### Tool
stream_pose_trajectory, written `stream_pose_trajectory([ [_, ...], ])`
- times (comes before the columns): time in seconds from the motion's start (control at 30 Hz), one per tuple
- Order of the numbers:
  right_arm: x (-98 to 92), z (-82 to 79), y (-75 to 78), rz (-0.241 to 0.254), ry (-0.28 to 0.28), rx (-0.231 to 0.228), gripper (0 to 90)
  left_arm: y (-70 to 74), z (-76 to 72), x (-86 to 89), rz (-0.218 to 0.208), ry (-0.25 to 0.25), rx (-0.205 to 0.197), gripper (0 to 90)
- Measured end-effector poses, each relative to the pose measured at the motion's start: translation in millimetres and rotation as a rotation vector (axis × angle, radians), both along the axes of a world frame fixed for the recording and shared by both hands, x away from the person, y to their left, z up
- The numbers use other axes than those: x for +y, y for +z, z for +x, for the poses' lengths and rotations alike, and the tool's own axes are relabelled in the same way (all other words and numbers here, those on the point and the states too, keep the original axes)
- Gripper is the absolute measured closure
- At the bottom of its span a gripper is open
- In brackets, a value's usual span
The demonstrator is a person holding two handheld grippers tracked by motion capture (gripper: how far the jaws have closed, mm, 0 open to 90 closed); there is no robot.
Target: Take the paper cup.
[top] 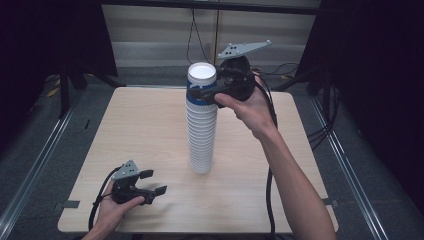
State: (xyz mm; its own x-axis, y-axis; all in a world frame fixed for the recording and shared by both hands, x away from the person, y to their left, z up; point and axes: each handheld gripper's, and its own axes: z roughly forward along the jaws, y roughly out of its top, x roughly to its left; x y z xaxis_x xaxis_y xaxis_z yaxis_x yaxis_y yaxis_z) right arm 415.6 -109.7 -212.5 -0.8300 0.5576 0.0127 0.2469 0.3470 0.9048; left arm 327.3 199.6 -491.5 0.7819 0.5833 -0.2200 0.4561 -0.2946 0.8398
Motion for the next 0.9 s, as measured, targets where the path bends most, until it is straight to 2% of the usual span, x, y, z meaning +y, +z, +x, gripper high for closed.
stream_pose_trajectory([
  [0.17, 0.6, -0.1, 1.0, -0.001, -0.002, -0.004, 24.2, -0.1, 0.0, -0.1, -0.001, 0.0, 0.002, 17.8],
  [0.23, -0.7, -1.1, 2.7, 0.014, -0.002, -0.012, 24.2, 0.0, -0.2, 0.0, 0.002, 0.0, 0.0, 17.8],
  [0.7, -1.3, -2.6, 7.1, 0.036, -0.003, -0.027, 24.6, -0.5, -0.2, -0.4, 0.003, 0.002, 0.006, 17.8],
  [0.8, -3.1, -2.2, 9.0, 0.075, -0.007, -0.023, 24.6, -0.7, -0.1, -0.6, 0.005, 0.001, 0.006, 17.8],
  [0.9, -3.8, -2.3, 9.9, 0.079, -0.01, -0.031, 24.7, -0.9, 0.1, -0.9, 0.004, 0.0, 0.006, 17.8],
])
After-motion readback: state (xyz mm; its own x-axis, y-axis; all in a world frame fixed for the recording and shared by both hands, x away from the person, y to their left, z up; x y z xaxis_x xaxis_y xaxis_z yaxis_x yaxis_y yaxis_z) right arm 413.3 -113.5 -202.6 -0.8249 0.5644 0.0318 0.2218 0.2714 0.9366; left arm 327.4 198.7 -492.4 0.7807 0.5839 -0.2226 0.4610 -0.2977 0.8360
